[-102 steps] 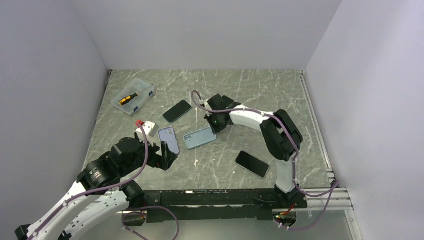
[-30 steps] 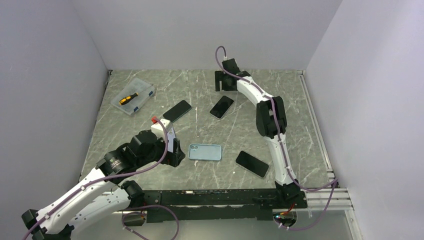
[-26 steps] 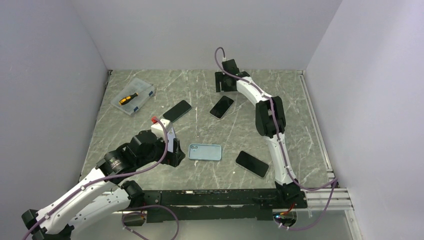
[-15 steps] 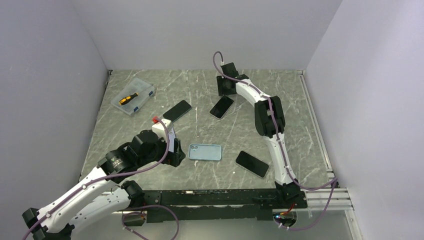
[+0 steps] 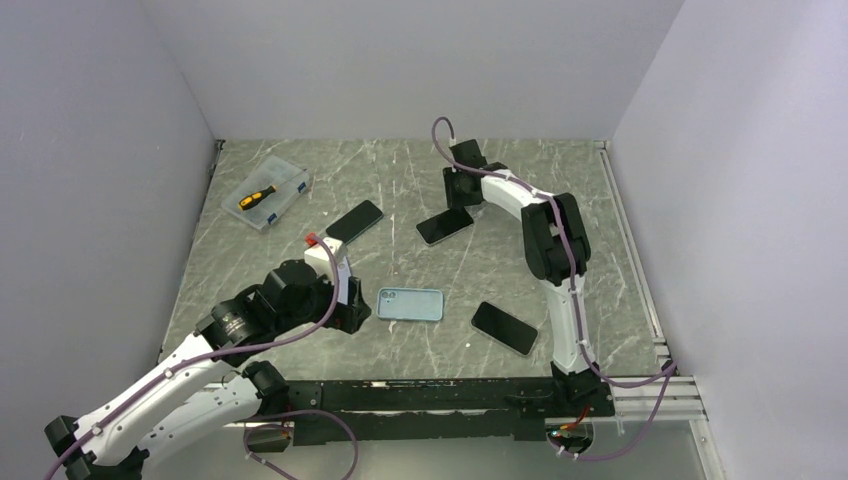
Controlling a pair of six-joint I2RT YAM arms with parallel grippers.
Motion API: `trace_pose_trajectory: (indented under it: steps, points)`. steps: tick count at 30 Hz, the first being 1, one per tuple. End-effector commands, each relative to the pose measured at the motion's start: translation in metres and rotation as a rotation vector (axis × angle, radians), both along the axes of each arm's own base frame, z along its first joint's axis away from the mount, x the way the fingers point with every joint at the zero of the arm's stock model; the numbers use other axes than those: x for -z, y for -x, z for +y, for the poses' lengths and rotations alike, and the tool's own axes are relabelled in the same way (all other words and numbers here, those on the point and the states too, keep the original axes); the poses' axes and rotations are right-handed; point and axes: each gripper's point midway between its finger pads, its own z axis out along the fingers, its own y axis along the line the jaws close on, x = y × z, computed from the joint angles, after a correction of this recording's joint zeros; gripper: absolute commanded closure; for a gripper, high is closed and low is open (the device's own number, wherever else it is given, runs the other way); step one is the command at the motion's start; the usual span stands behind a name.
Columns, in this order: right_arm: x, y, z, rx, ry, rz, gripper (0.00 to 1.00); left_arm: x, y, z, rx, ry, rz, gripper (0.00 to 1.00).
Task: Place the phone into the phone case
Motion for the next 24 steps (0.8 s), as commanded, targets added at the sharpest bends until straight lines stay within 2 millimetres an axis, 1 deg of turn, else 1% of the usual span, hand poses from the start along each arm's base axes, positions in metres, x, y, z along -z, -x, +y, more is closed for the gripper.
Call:
trace_pose_trajectory:
  steps: [1,4,10,12,17,21,24]
  points:
    - [-0.010,0.024,-0.008,0.027,0.014,0.030,0.56,-0.017,-0.005,-0.005,0.003,0.056,-0.051,0.01]
    - [-0.006,0.042,-0.011,0.040,0.021,0.060,0.57,-0.017,-0.003,-0.003,-0.001,0.063,-0.053,0.01]
    - [-0.005,0.069,-0.010,0.034,0.015,0.080,0.57,-0.019,-0.002,0.000,-0.013,0.069,-0.061,0.01]
    - [-0.003,0.080,-0.009,0.026,0.016,0.093,0.57,-0.020,-0.001,0.001,-0.015,0.071,-0.063,0.00]
    - [0.001,0.110,0.001,-0.018,0.016,0.105,0.56,-0.021,-0.001,0.002,-0.017,0.079,-0.068,0.01]
    - [-0.006,0.127,0.011,-0.048,0.050,0.089,0.54,-0.021,-0.001,0.002,-0.018,0.078,-0.068,0.01]
    - [-0.021,0.126,0.010,-0.030,0.078,0.044,0.52,-0.020,0.000,0.002,-0.018,0.078,-0.065,0.01]
